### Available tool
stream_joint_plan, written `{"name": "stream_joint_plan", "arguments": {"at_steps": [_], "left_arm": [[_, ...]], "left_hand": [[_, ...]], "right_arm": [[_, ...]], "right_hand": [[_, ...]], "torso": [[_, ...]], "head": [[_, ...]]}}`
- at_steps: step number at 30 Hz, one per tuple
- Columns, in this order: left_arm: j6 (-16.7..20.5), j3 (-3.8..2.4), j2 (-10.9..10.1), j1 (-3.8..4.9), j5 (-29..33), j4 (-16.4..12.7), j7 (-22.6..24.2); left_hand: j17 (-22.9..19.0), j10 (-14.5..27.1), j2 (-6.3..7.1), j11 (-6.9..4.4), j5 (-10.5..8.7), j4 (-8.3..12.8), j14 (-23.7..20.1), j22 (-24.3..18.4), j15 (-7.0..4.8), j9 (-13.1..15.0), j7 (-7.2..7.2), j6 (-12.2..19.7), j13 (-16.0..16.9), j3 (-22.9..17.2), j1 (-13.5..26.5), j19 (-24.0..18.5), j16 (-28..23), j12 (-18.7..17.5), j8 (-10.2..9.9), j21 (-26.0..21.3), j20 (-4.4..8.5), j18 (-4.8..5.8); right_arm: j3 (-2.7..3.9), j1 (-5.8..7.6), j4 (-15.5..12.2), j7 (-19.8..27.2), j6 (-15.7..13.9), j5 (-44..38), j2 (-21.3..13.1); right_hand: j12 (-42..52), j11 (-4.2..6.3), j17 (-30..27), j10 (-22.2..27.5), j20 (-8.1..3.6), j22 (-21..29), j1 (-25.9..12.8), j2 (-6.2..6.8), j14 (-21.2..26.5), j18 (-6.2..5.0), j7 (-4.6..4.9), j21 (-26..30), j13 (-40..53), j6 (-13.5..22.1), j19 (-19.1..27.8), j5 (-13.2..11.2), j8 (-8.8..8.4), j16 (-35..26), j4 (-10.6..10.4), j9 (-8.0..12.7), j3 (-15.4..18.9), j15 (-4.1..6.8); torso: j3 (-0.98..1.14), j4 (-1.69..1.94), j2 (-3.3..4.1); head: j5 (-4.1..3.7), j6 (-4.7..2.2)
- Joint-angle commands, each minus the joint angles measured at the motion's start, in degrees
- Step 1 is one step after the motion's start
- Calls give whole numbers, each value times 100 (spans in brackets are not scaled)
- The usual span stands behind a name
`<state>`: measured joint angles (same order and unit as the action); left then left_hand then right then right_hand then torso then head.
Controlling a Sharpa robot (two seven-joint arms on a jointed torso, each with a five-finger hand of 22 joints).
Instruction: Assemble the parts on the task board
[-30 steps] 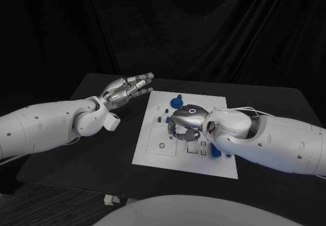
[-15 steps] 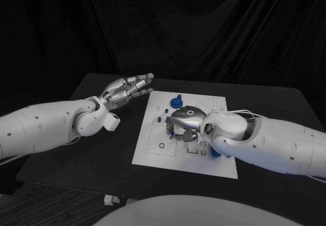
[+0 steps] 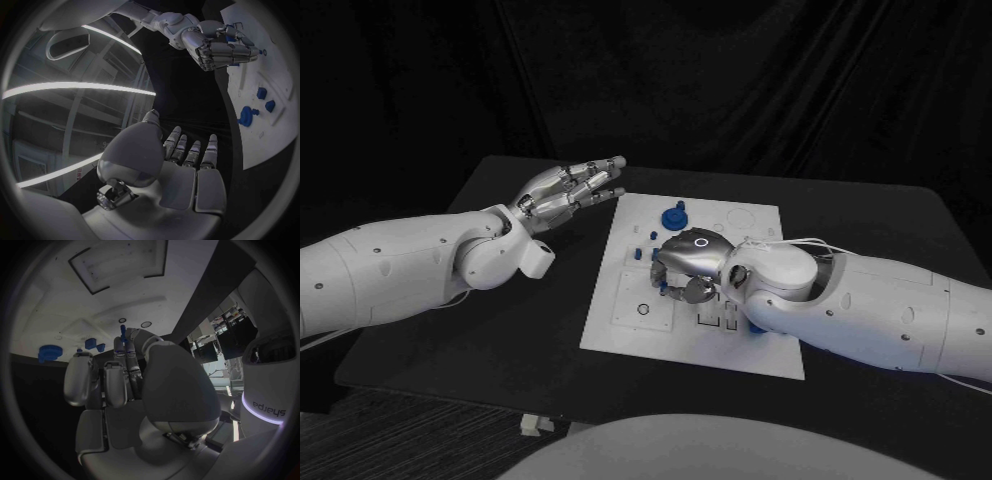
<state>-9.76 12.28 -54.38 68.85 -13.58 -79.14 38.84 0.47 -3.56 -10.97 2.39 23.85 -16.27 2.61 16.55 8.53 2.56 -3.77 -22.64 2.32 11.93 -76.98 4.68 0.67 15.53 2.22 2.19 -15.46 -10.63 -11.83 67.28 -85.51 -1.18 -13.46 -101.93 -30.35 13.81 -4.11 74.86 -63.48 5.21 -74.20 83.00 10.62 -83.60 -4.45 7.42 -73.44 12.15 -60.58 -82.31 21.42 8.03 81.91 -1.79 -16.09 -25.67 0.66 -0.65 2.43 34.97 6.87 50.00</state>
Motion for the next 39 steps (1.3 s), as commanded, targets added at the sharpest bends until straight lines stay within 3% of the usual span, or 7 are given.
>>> {"name": "stream_joint_plan", "arguments": {"at_steps": [1,39], "left_arm": [[-76,-5,0,-10,25,-8,457],[-113,-5,6,-16,25,5,399]], "left_hand": [[50,26,-12,72,87,11,64,78,55,-4,27,-37,-22,152,-45,49,90,76,39,62,-27,29],[55,27,-32,79,90,8,84,108,77,-3,-1,-43,-24,143,-57,68,102,68,40,70,-43,29]], "right_arm": [[4,-34,32,15,-102,-56,24],[4,-86,25,-59,125,-56,-16]], "right_hand": [[231,31,384,-159,3,-1097,70,-175,-318,81,27,-3,130,24,-42,27,-65,82,92,-80,-80,-8],[250,39,365,-183,6,-1091,86,-191,-311,74,19,15,133,4,-30,8,-64,72,117,-92,-85,-2]], "torso": [[0,0,2],[2,-3,0]], "head": [[-8,0],[-12,0]]}}
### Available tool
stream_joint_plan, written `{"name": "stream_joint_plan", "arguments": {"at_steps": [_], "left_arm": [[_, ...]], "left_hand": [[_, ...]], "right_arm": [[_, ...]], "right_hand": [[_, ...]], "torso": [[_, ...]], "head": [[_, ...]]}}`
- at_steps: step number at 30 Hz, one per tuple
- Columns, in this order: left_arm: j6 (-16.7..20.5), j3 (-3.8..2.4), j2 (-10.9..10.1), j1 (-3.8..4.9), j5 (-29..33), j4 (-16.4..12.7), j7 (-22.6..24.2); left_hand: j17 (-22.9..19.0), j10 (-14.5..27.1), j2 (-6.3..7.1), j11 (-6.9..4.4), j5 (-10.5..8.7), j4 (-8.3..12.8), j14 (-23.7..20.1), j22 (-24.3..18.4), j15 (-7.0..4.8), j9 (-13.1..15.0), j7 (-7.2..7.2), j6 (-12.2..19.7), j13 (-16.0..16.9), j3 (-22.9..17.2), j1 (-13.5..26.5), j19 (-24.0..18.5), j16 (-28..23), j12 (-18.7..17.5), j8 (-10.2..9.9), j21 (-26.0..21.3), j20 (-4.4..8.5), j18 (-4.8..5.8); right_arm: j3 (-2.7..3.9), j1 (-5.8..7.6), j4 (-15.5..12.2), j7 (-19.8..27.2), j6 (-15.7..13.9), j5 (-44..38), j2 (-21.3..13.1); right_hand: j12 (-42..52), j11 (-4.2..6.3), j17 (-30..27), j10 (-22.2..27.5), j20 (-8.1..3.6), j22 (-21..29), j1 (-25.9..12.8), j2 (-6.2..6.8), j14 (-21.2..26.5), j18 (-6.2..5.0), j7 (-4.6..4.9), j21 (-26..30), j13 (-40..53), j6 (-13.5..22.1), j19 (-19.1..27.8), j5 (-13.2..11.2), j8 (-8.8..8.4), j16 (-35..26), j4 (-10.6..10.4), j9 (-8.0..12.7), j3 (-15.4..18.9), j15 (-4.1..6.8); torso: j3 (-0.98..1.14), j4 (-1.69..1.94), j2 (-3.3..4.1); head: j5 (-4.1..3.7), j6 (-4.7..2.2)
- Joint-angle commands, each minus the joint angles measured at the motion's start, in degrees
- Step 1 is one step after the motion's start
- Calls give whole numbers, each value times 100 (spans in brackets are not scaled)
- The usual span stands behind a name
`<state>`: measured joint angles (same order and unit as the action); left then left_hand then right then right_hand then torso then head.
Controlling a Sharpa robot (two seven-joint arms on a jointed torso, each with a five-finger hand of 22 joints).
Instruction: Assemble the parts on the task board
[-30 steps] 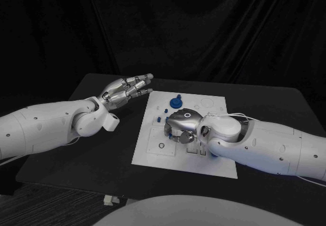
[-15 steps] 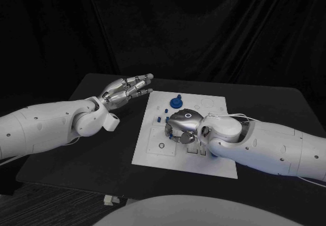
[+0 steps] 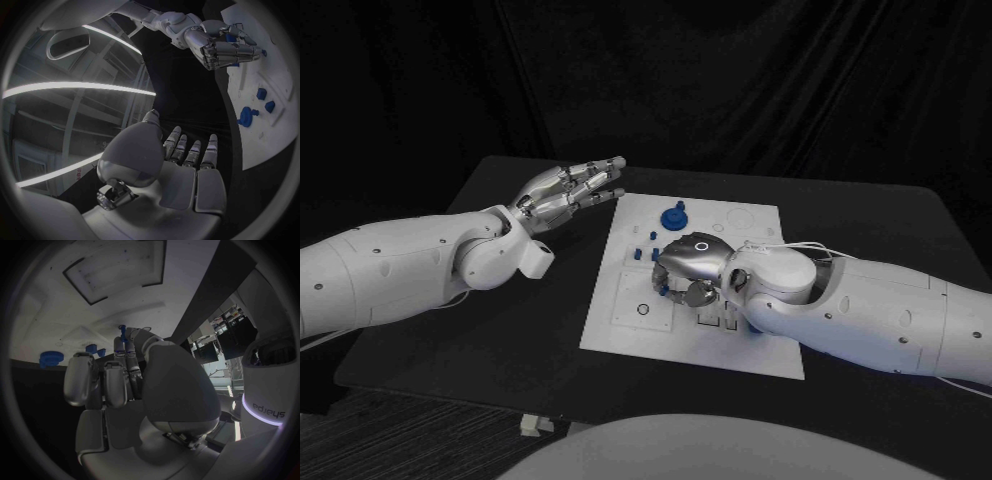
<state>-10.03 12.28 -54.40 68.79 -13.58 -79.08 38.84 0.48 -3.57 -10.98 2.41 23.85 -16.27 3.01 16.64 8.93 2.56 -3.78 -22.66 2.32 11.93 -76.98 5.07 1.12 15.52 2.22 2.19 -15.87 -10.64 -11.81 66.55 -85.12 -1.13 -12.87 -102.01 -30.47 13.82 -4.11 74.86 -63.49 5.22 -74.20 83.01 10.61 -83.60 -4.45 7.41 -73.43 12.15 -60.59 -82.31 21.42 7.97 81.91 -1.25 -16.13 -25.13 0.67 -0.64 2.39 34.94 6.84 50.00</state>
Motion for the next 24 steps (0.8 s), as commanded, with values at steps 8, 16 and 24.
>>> {"name": "stream_joint_plan", "arguments": {"at_steps": [8,16,24], "left_arm": [[-94,-5,19,-11,25,3,379],[-95,-5,16,-12,25,3,367],[-99,-5,16,-12,25,1,354]], "left_hand": [[55,29,-39,79,93,10,49,102,49,-3,-5,-44,-24,139,-65,36,61,69,40,73,-11,29],[57,30,-45,79,100,14,54,109,57,-3,-8,-45,-25,134,-74,43,64,67,40,76,-16,29],[58,29,-51,81,109,19,61,116,67,-3,-10,-46,-24,128,-86,51,68,71,39,80,-22,29]], "right_arm": [[2,-14,50,-49,43,-48,50],[2,-15,85,-48,22,-48,72],[2,-16,93,-98,89,-48,80]], "right_hand": [[250,40,365,-182,7,-1093,86,-191,-311,75,20,9,132,2,-33,6,-58,72,64,-89,-139,-2],[250,39,363,-182,7,-1092,85,-191,-310,74,21,13,132,3,-31,4,-60,70,66,-90,-138,-2],[248,37,353,-173,9,-1087,80,-189,-305,71,22,26,129,16,-23,-23,-72,64,72,-91,-134,-3]], "torso": [[-1,1,0],[0,1,1],[1,6,3]], "head": [[-18,0],[-15,0],[-26,0]]}}
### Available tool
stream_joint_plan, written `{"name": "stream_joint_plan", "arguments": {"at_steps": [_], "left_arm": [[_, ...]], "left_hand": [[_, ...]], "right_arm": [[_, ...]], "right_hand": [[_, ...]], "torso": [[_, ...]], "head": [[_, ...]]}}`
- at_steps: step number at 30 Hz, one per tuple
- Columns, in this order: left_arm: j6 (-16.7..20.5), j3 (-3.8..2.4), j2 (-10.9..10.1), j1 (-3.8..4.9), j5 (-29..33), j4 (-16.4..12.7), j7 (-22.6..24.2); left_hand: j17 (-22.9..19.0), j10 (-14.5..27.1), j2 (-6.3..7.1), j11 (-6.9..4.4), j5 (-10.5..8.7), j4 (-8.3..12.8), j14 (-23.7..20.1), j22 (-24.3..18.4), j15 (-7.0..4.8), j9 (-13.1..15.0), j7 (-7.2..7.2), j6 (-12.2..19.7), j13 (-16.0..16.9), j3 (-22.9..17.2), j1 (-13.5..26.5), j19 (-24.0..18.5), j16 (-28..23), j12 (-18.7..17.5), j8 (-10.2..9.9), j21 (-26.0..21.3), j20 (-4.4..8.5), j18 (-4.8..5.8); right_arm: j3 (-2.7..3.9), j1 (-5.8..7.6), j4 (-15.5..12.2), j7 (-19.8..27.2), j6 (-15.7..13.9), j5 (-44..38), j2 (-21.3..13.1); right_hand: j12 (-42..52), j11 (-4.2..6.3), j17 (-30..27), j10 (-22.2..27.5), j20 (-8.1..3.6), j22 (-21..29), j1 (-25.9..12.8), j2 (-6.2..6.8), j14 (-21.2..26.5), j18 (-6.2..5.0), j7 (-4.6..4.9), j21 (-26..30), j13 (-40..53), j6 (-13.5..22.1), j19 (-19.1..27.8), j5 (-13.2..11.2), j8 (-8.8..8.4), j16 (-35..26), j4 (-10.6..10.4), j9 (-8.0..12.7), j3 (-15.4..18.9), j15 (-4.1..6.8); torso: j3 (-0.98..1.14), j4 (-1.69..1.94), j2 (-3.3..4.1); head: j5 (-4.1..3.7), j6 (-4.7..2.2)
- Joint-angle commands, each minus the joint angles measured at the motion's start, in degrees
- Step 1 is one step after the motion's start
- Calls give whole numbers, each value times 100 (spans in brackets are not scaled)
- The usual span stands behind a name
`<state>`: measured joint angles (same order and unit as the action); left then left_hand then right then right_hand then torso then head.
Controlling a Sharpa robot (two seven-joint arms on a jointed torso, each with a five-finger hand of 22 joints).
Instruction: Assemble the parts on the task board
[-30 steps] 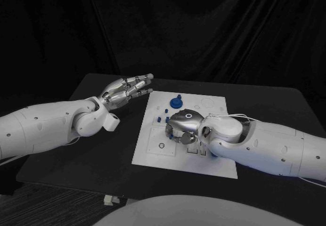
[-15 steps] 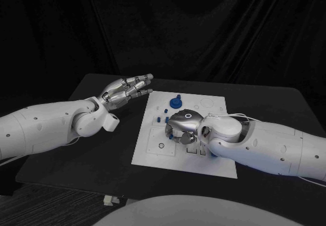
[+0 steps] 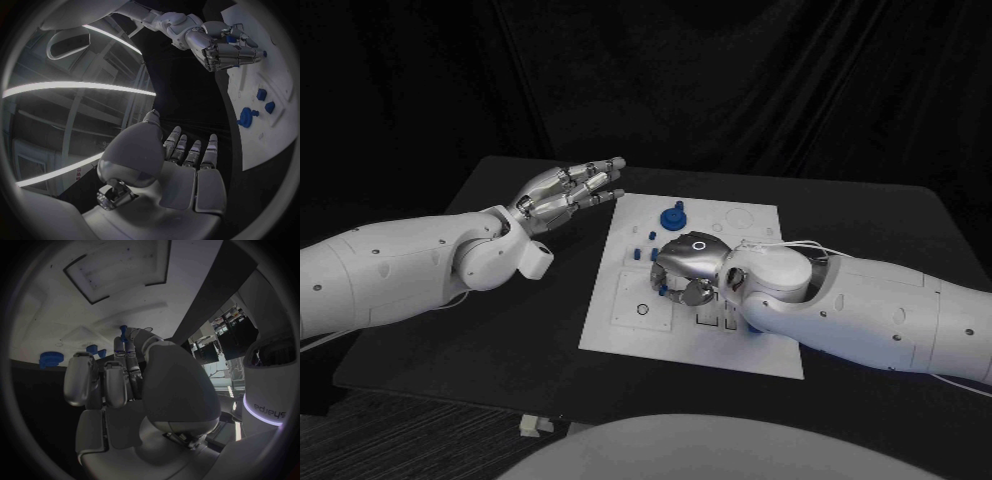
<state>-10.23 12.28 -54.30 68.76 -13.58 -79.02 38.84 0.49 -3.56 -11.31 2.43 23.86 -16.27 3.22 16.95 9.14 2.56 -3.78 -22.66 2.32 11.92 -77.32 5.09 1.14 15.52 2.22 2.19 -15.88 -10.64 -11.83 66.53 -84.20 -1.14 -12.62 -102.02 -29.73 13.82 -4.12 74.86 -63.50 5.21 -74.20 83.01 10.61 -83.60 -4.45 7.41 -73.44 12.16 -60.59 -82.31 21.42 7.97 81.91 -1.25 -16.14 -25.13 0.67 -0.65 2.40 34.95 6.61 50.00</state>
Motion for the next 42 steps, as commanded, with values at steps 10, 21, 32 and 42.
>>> {"name": "stream_joint_plan", "arguments": {"at_steps": [10,21,32,42], "left_arm": [[-87,-5,0,-10,25,-5,341],[-107,-5,9,-16,25,5,312],[-126,-5,11,-45,25,22,283],[-133,-5,11,-73,25,30,274]], "left_hand": [[58,28,-20,80,115,23,45,93,52,-4,-12,-44,-24,125,-61,55,68,69,39,82,-25,29],[58,27,-44,81,253,94,52,72,73,-3,-24,-54,-24,73,-176,76,77,66,39,87,-38,34],[56,36,-57,67,281,106,45,57,74,10,-78,-151,-27,60,-199,77,75,41,57,85,-38,35],[57,40,-64,68,294,110,45,55,75,14,-90,-187,-27,54,-207,79,76,42,64,85,-39,36]], "right_arm": [[4,-17,6,-210,191,-47,-2],[4,-27,13,-217,226,-47,13],[4,-33,17,-207,160,-47,-4],[4,-32,6,-168,-72,-47,-44]], "right_hand": [[120,45,280,118,-37,-1054,-48,-146,-265,44,-58,131,50,430,44,-327,-317,15,48,-49,-117,71],[75,24,283,306,-65,-1045,-197,-105,-267,41,-176,161,9,602,53,-703,-387,21,-53,-72,-48,100],[-92,-45,257,818,-45,-1020,-434,-13,-260,28,-283,258,-121,870,71,-1078,-426,8,-317,-43,313,70],[-115,-58,209,963,-32,-1001,-430,-54,-240,14,-308,340,-168,976,99,-1146,-428,-23,-393,7,464,59]], "torso": [[2,1,0],[2,1,3],[0,4,1],[-1,0,-1]], "head": [[16,0],[5,0],[0,0],[2,0]]}}
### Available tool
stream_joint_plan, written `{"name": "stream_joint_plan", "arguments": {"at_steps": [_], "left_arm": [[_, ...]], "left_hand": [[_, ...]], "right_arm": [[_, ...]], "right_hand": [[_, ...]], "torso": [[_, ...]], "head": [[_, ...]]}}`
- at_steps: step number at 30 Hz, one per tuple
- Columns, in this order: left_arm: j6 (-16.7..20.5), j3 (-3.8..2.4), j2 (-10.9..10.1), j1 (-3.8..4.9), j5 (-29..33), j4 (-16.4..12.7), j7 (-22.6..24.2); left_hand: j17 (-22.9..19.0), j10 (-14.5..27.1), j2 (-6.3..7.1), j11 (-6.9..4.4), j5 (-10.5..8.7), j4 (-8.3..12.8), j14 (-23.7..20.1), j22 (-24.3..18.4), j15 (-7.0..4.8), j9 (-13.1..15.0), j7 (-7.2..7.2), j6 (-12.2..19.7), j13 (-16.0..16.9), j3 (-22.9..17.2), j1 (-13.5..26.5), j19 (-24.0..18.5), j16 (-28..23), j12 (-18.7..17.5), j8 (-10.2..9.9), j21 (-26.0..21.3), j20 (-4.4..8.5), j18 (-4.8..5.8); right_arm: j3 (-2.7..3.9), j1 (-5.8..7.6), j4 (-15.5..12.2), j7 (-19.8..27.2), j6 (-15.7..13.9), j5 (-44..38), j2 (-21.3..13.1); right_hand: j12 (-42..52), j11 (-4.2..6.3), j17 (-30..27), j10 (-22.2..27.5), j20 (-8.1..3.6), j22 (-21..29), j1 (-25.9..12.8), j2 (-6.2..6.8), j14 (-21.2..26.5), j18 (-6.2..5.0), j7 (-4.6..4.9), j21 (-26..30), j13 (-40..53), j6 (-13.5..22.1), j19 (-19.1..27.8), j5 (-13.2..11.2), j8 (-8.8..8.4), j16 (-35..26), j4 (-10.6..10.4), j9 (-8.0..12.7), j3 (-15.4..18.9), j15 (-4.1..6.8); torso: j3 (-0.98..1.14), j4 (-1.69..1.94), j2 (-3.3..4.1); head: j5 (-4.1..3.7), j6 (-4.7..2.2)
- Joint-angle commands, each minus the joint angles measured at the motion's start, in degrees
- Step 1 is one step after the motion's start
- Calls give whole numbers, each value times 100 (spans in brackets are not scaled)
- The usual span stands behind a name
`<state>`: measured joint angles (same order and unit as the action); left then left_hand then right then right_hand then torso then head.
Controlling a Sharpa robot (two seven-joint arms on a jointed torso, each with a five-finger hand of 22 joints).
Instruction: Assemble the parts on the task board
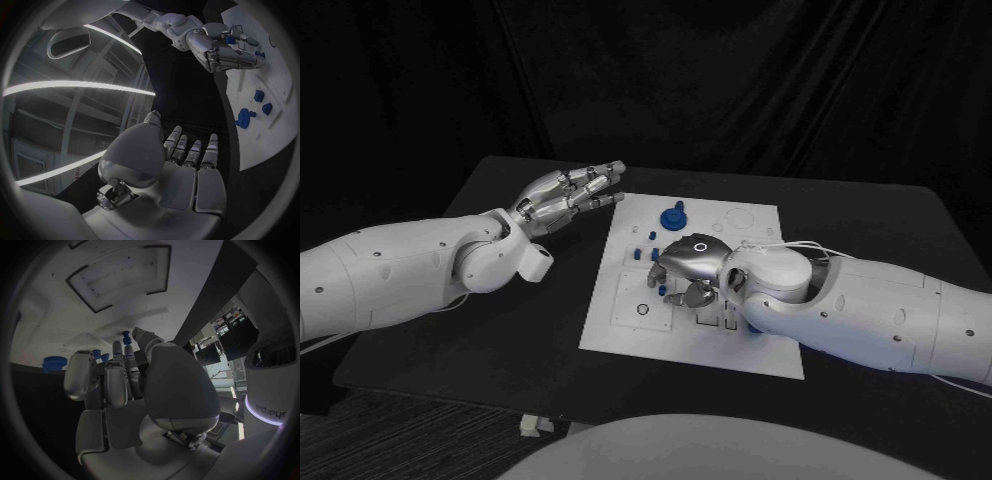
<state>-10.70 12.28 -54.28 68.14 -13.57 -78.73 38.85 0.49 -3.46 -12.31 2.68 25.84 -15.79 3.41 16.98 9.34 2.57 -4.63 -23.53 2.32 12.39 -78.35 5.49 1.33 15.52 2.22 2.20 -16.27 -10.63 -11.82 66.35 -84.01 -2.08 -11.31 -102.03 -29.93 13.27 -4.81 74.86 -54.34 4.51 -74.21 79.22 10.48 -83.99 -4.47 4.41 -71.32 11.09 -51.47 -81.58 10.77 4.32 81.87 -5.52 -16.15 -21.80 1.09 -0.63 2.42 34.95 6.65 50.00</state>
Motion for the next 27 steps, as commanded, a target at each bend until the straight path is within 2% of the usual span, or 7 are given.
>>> {"name": "stream_joint_plan", "arguments": {"at_steps": [1,9,13,18,20,24,27], "left_arm": [[-87,-5,10,-14,25,3,274],[-85,-5,1,-21,25,-2,272],[-83,-5,-7,-22,25,-2,273],[-74,-5,-14,-24,25,2,277],[-69,-5,-7,-24,25,9,277],[-62,-5,6,-24,25,2,283],[-58,-5,9,-24,25,-4,288]], "left_hand": [[56,30,36,43,95,62,26,51,55,13,-5,-100,-27,8,-104,39,57,42,63,85,0,35],[56,31,34,44,100,64,24,55,56,13,-7,-103,-27,6,-107,41,57,42,64,86,0,35],[56,32,33,45,103,66,25,60,56,14,-8,-105,-27,4,-109,43,57,40,65,87,0,35],[56,33,31,46,109,69,25,67,56,14,-9,-109,-27,2,-114,47,57,41,66,89,-2,35],[56,33,31,46,109,69,25,67,56,14,-9,-109,-27,2,-114,47,57,41,66,89,-2,35],[56,33,31,46,109,69,25,67,56,14,-9,-109,-27,2,-114,47,57,41,66,89,-2,35],[56,32,29,47,113,71,25,67,56,14,-9,-110,-26,0,-117,49,58,46,66,89,-3,36]], "right_arm": [[3,-13,-24,-73,-251,-46,-41],[4,205,-297,3,-829,47,-362],[4,440,-482,37,-1116,414,-608],[4,807,-681,-62,-1254,740,-1016],[3,913,-692,-137,-1232,800,-1160],[3,1018,-611,-316,-970,830,-1358],[2,1023,-568,-471,-757,721,-1441]], "right_hand": [[-59,10,201,56,39,-995,-54,-40,-198,11,-7,150,-64,68,36,-88,-60,-24,27,11,146,16],[2,19,137,399,50,-965,-139,26,-158,-12,-86,295,-110,237,85,-621,-64,-65,-334,126,832,10],[136,-29,289,492,56,-997,-205,188,-233,9,-96,209,-126,266,5,-761,-32,49,-1110,219,1417,-9],[233,-43,510,391,70,-1041,-408,184,-333,38,-56,44,-144,177,-105,-723,1,205,-1138,251,1477,-19],[238,-35,527,387,64,-1044,-367,131,-344,39,-51,28,-161,136,-123,-628,12,218,-1128,260,1428,-11],[204,-34,493,479,53,-1026,201,-103,-336,28,-41,86,-263,229,-112,154,-33,199,-988,386,1162,-3],[201,-37,472,495,54,-1019,276,-114,-331,23,-10,113,-286,190,-103,214,-19,186,-955,403,1138,-4]], "torso": [[-2,-2,-2],[0,-6,1],[0,-7,-1],[-1,-9,-7],[-2,-9,-9],[0,-5,-4],[-2,-1,-3]], "head": [[-6,0],[11,0],[9,0],[12,0],[5,0],[-32,0],[-5,0]]}}
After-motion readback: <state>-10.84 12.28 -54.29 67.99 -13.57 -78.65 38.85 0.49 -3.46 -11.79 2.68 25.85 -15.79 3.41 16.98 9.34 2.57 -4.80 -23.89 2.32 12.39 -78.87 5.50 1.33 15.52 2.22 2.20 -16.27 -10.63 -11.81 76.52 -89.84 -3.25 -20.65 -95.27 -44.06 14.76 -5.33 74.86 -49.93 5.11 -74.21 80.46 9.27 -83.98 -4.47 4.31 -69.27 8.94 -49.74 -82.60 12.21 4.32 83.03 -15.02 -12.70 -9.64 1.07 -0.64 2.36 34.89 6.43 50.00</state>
